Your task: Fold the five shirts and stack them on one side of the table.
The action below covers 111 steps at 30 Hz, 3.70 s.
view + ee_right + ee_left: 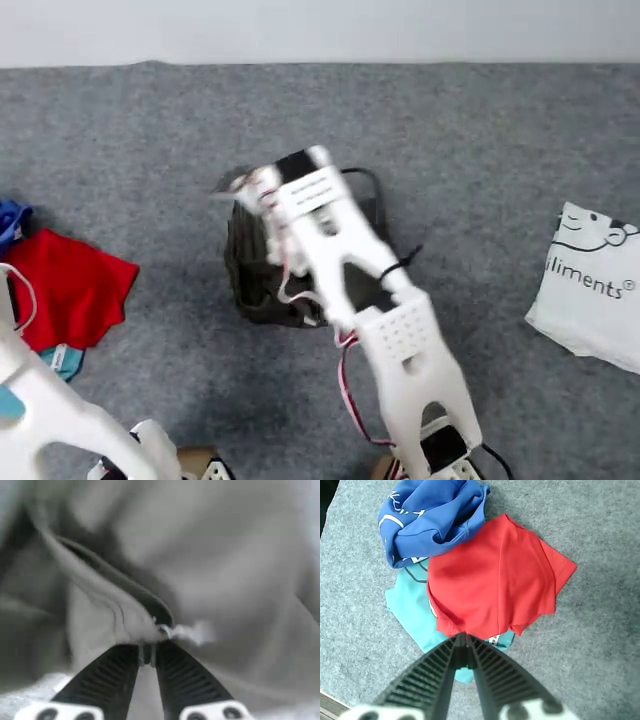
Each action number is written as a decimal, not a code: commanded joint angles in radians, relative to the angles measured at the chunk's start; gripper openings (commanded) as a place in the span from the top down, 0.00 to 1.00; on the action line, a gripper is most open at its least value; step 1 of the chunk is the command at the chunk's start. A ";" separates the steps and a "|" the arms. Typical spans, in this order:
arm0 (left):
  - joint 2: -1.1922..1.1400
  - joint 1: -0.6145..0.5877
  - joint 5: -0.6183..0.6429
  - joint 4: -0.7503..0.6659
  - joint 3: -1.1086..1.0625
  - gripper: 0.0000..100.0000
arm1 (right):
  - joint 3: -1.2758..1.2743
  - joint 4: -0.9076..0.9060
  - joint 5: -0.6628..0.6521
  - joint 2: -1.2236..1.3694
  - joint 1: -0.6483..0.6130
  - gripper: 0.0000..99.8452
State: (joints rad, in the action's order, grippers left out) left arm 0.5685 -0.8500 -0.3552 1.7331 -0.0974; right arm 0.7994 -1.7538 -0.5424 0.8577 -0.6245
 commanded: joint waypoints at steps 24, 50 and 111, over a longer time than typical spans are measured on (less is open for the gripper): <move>0.023 -0.003 0.009 -0.017 -0.087 0.99 | -0.063 -0.045 0.072 -0.096 -0.199 0.99; 0.025 0.002 0.051 -0.038 -0.099 0.99 | -0.552 0.031 -0.012 -0.585 0.065 0.99; 0.026 -0.057 0.048 -0.114 -0.255 0.99 | -0.505 -0.041 0.180 -0.585 -0.208 0.76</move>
State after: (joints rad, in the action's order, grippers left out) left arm 0.5731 -0.9114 -0.3122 1.6364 -0.3567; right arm 0.2900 -1.7538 -0.3813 0.3330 -0.7779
